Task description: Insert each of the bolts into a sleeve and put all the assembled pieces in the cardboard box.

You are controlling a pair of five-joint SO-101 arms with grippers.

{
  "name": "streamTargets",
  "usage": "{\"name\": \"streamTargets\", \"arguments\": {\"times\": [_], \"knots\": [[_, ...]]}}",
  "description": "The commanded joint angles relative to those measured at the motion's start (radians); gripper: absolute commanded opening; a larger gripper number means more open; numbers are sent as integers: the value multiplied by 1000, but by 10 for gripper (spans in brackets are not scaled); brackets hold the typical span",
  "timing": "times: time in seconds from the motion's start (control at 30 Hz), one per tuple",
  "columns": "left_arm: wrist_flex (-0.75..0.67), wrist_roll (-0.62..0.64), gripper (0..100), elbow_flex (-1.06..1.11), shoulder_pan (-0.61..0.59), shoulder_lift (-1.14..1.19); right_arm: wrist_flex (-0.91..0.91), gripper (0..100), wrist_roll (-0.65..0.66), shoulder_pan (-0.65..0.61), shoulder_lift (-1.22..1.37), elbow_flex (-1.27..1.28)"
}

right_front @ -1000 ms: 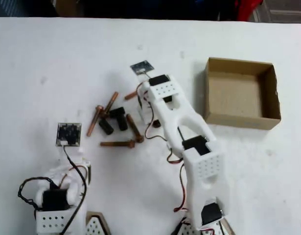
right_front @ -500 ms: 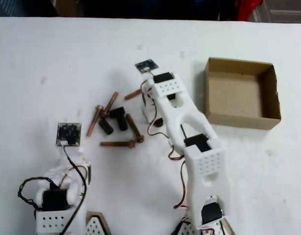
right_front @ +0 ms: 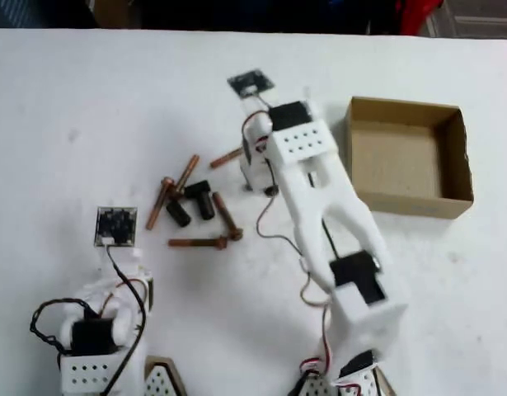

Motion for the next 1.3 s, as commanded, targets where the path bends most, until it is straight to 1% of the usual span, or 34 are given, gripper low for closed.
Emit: {"name": "streamTargets", "arguments": {"times": [0.0, 0.3, 0.67, 0.93, 1.27], "knots": [[5, 6, 24, -2, 1, -10, 61, 16, 12, -10, -193, -25], [5, 6, 24, -2, 1, -10, 176, 16, 12, -10, -499, -25], [5, 6, 24, -2, 1, -10, 186, 16, 12, -1, -889, -8], [5, 6, 24, -2, 1, -10, 168, 16, 12, -1, -1124, 193], [5, 6, 24, -2, 1, -10, 150, 16, 12, -1, -1328, 373]]}}
